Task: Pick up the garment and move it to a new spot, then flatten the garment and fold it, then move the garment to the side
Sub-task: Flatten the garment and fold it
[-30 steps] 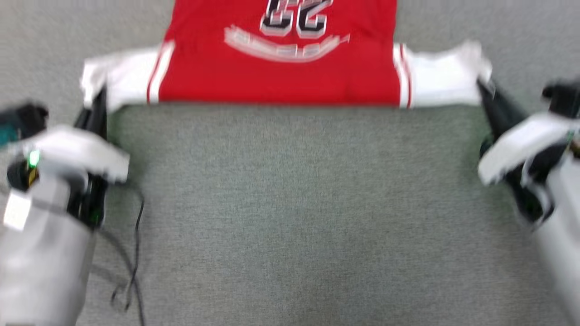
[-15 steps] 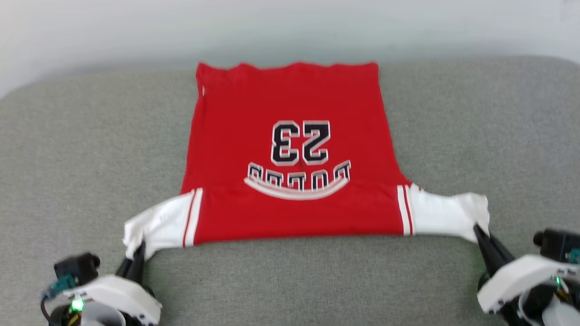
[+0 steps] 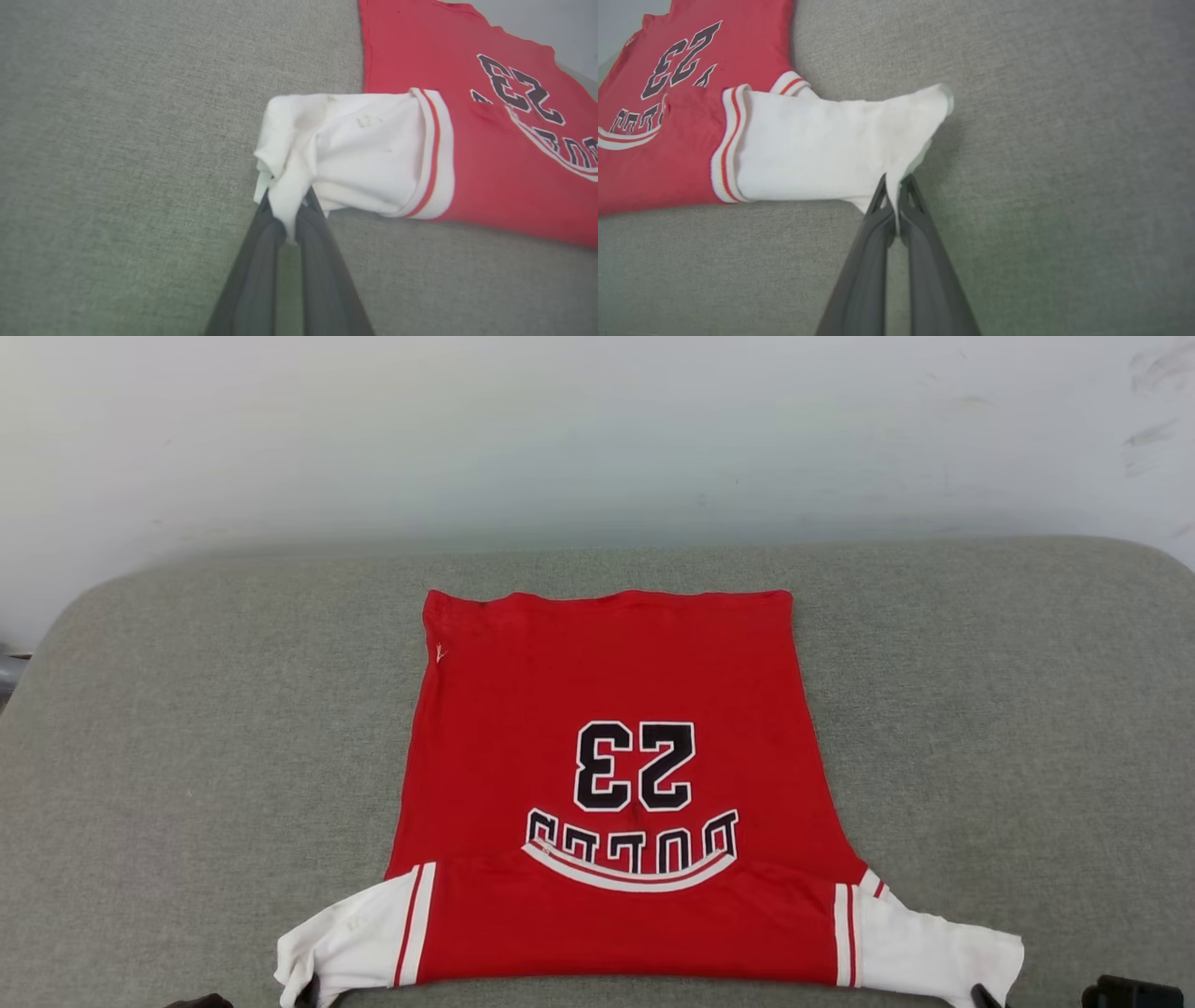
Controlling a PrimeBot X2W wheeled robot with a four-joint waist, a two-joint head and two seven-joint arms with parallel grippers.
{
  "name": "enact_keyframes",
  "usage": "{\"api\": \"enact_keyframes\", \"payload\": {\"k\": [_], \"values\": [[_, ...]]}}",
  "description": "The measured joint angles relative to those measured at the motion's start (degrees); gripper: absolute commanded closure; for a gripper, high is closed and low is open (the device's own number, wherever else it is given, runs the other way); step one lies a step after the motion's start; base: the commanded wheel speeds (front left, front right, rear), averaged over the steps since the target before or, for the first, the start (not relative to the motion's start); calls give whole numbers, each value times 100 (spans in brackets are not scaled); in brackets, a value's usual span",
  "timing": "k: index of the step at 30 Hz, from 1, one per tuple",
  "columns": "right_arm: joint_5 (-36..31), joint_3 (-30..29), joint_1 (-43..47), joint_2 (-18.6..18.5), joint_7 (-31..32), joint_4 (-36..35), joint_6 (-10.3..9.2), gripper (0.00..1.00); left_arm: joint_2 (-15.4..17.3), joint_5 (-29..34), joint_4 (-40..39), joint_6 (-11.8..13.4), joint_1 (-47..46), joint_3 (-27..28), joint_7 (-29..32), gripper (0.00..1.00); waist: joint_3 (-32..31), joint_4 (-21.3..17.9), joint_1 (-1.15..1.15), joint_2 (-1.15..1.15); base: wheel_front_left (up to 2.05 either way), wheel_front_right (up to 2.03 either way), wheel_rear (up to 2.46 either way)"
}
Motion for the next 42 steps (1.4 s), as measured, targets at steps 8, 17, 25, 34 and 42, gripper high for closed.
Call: {"api": "enact_keyframes", "payload": {"k": [8, 17, 25, 34, 42], "values": [[-226, -100, -20, 116, 209, -121, -4, 0, -3, 220, -546, 320, 97, -175, 141, 100, 34, 103, 1, 0, 0, 0, 0], [-123, -282, -1688, -223, 622, 109, -4, 0, -78, 559, -1304, 646, -251, -333, 152, 100, 491, 312, 2, 0, 0, 0, 0], [135, -21, -3708, -884, 1785, 1218, -4, 0, -360, 867, -1741, 594, -933, -545, 49, 100, 1203, 758, 3, 0, 0, 0, 0], [103, 332, -5669, -1392, 2713, 2196, -4, 0, -730, 1166, -1975, 363, -1540, -698, -47, 100, 1924, 1439, 3, 0, 0, 0, 0], [-237, 543, -6690, -1505, 3064, 2788, -4, 0, -990, 1386, -2102, 88, -1926, -722, -60, 100, 2585, 1849, 3, 0, 0, 0, 0]]}}
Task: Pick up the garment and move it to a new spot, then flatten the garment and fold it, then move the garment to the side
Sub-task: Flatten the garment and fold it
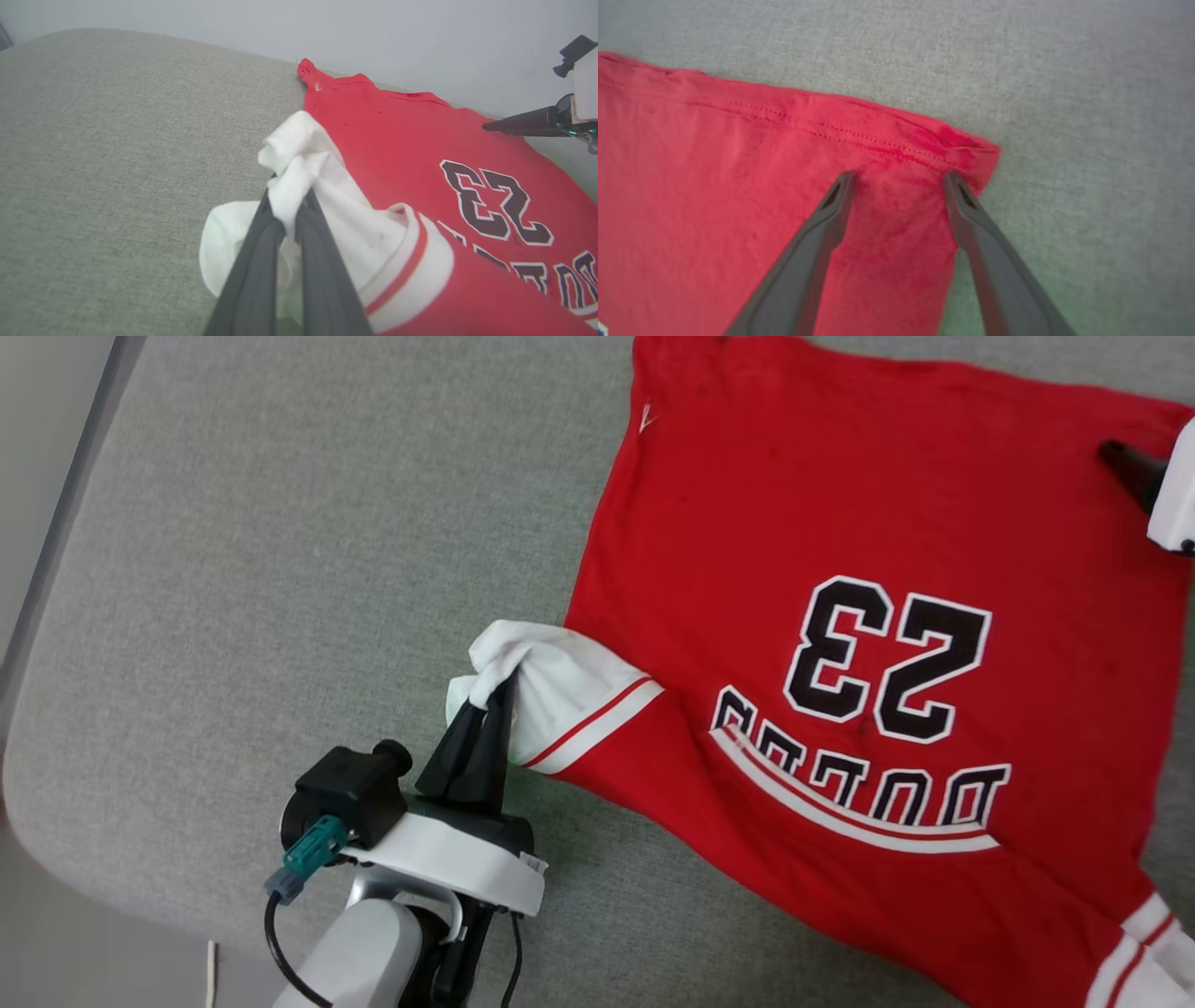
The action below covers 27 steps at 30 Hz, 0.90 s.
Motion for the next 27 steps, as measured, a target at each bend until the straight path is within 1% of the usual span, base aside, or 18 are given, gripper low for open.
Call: {"api": "enact_keyframes", "payload": {"k": [2, 6, 7, 8, 9, 13, 16, 20, 24, 27], "values": [[-109, 30, -103, -33, 124, 201, 0, 0, -73, 46, 13, -56, -55, 38, 0, 100, 114, 86, 0, 0, 0, 0, 0], [-208, -21, -293, -129, 587, 572, 4, 0, -221, 130, 60, -159, -79, 158, 0, 100, 223, 211, -2, 0, 0, 0, 0], [-225, -54, -348, -132, 737, 661, 4, 48, -250, 142, 80, -191, -75, 192, 0, 100, 224, 226, -2, 0, 0, 0, 0], [-243, -89, -368, -127, 798, 708, 4, 64, -270, 174, 99, -205, -65, 214, -1, 100, 213, 232, -3, 0, 0, 0, 0], [-255, -124, -375, -121, 844, 747, 4, 100, -288, 194, 121, -232, -52, 245, 0, 100, 202, 236, -3, 0, 0, 0, 0], [-350, -260, -384, -119, 966, 851, 4, 100, -400, 270, 189, -323, -1, 350, -1, 100, 157, 247, -2, 0, 0, 0, 0], [-450, -291, -387, -105, 939, 869, 3, 100, -416, 313, 278, -399, 31, 438, -1, 100, 67, 242, -2, 0, 0, 0, 0], [-498, -290, -243, -115, 854, 843, 3, 100, -414, 326, 415, -410, 151, 566, -8, 100, -154, 191, -1, 0, 0, 0, 0], [-352, -202, 196, -233, 725, 575, 4, 100, -372, 332, 541, -403, 342, 680, -9, 100, -451, 77, -1, 0, 0, 0, 0], [-122, -138, 683, -356, 611, 269, 3, 100, -287, 319, 634, -381, 486, 767, -9, 100, -702, -55, -2, 0, 0, 0, 0]]}}
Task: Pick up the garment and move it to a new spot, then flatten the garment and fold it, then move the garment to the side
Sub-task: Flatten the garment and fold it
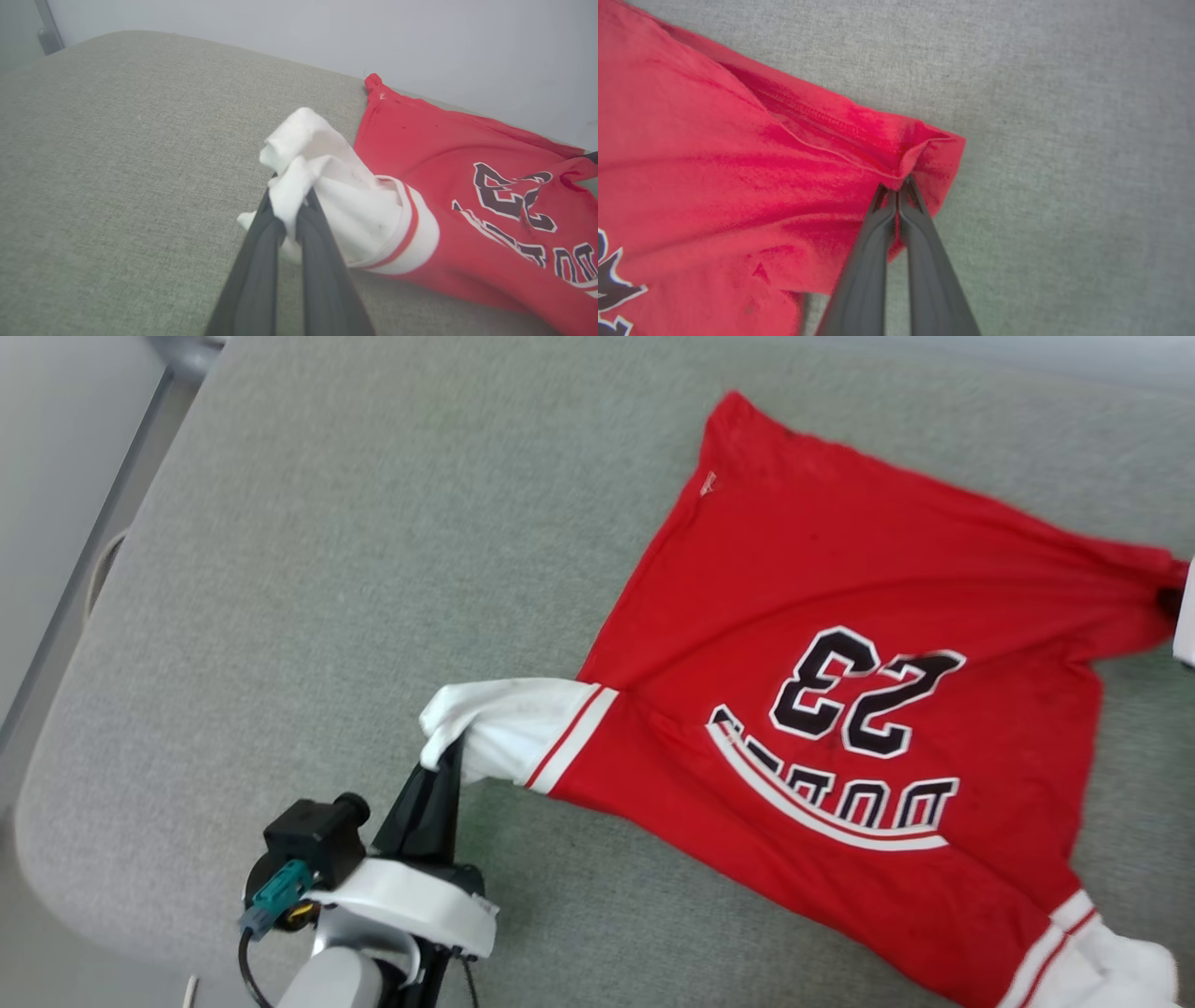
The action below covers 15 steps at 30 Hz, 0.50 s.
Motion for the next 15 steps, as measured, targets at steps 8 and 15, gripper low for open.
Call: {"api": "enact_keyframes", "payload": {"k": [8, 15], "values": [[589, -225, 1690, 20, -336, -1140, 0, 100, 268, -130, 234, 116, 467, 180, 167, 100, -639, -547, 0, 0, 0, 0, 0], [727, -940, 3571, 499, -565, -2395, 0, 100, 458, -304, 367, 186, 911, 277, 392, 100, -1230, -1067, -1, 0, 0, 0, 0]]}}
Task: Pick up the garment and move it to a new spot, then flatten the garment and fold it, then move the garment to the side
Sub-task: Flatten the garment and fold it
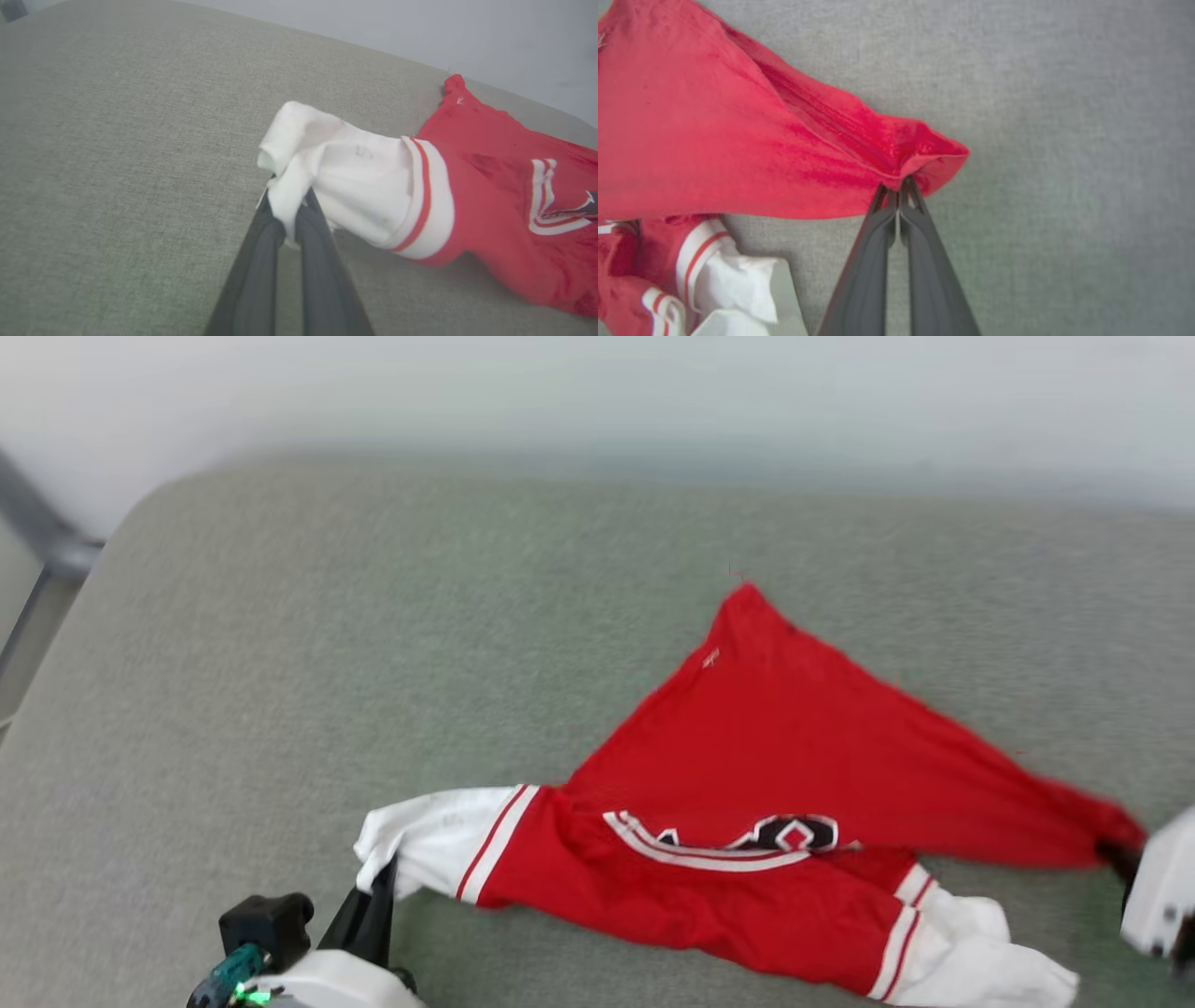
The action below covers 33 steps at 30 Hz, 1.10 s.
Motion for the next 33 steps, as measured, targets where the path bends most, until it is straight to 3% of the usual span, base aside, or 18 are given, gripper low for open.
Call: {"api": "enact_keyframes", "payload": {"k": [10, 17, 18, 19, 26, 29, 33], "values": [[-279, -942, 2223, 1345, -42, -1434, 0, 100, 165, -149, 33, 77, 459, 62, 232, 100, -543, -721, 0, 0, 0, 0, 0], [-213, -1098, 2949, 1694, -144, -1624, 0, 100, 209, -200, 32, 99, 576, 49, 292, 100, -751, -962, -1, 0, 0, 0, 0], [-103, -1099, 2930, 1701, -272, -1613, 0, 69, 214, -201, 33, 100, 583, 44, 314, 100, -747, -978, -1, 0, 0, 0, 0], [-46, -1049, 2903, 1697, -370, -1572, -1, 0, 213, -204, 37, 100, 583, 32, 331, 100, -736, -988, -1, 0, 0, 0, 0], [-235, -868, 2100, 1691, -1704, -1553, -3, 0, 215, -182, 78, 103, 448, -58, 367, 100, -624, -933, 1, 0, 0, 0, 0], [-390, -701, 1690, 1527, -2306, -1439, -3, 0, 191, -143, 80, 98, 303, -113, 349, 100, -565, -843, 1, 0, 0, 0, 0], [-434, -345, 1161, 1224, -2572, -1051, -3, 0, 123, -85, 48, 69, 98, -189, 298, 100, -448, -674, 1, 0, 0, 0, 0]]}}
